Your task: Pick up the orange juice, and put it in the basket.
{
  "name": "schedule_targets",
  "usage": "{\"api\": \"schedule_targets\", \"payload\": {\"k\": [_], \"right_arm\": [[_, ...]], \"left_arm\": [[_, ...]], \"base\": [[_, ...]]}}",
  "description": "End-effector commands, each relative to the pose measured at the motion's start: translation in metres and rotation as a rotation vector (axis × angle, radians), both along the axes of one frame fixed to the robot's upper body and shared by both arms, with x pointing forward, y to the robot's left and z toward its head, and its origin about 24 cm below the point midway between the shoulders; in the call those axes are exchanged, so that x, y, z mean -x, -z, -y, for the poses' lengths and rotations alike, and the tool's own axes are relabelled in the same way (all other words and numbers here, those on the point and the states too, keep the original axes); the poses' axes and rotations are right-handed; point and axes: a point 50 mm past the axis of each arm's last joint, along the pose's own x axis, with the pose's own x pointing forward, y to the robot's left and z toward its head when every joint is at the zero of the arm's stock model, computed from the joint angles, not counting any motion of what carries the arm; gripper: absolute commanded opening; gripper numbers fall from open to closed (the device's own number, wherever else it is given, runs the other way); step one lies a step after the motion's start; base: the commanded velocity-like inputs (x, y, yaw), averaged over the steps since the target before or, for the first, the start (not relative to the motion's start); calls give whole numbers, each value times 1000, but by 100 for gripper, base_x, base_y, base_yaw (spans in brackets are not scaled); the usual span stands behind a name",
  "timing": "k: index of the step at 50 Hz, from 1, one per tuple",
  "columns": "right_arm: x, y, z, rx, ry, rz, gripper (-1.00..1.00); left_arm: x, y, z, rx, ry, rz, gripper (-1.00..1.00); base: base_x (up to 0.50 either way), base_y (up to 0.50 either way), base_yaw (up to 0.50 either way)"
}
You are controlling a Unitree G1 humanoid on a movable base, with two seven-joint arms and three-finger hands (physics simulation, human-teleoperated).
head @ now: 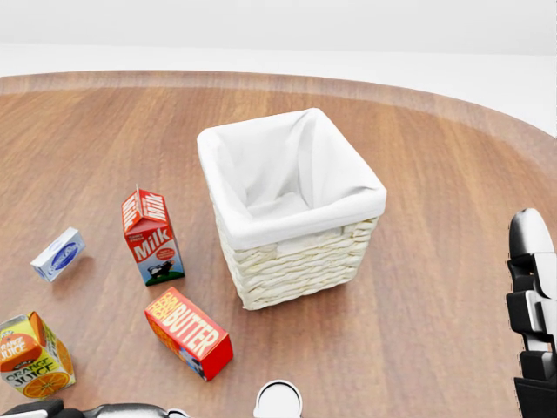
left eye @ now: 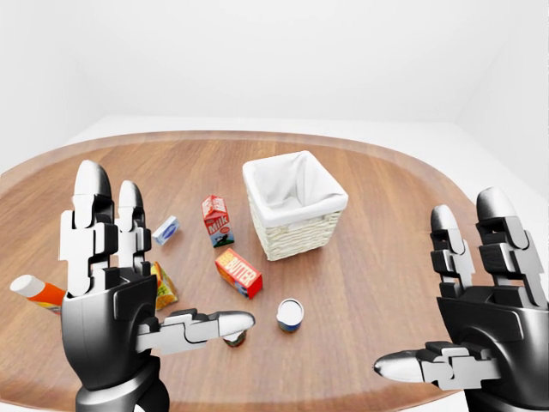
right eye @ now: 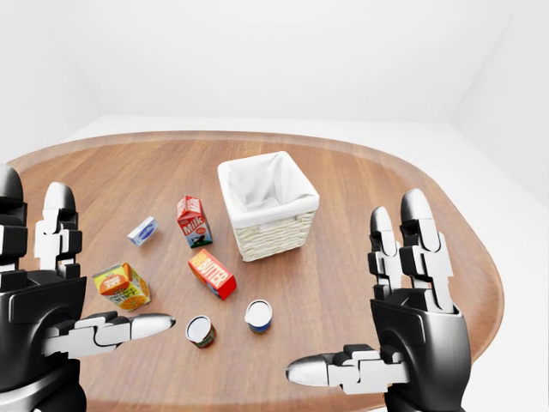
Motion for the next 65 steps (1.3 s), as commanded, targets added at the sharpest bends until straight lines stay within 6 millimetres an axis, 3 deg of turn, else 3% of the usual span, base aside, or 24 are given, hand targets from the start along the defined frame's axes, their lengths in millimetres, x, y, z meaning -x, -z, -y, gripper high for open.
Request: {"api": "schedule_targets", "payload": {"k": [1, 21, 38, 52, 65], "right_arm": [[0, 0, 1, -7, 2, -2, 100], [0, 0, 0, -12, -9, -1, 100], [-1, -1, 0, -5, 0, 13, 100], [0, -1, 0, 15, 8, 15, 100], [0, 0, -1, 15, 8, 8, 100]], "left_arm": [[0, 0, 0, 0, 0, -1, 100], [0, -1, 1, -2, 4, 4, 100], [-1, -1, 0, 0, 4, 9, 100], [-1, -1, 1, -3, 3, 11, 100], [0, -1, 0, -1, 2, 4, 100]], "base": [[11, -28, 0], [4, -16, 0], [44, -28, 0], [19, 0, 0], [23, 42, 0]]}}
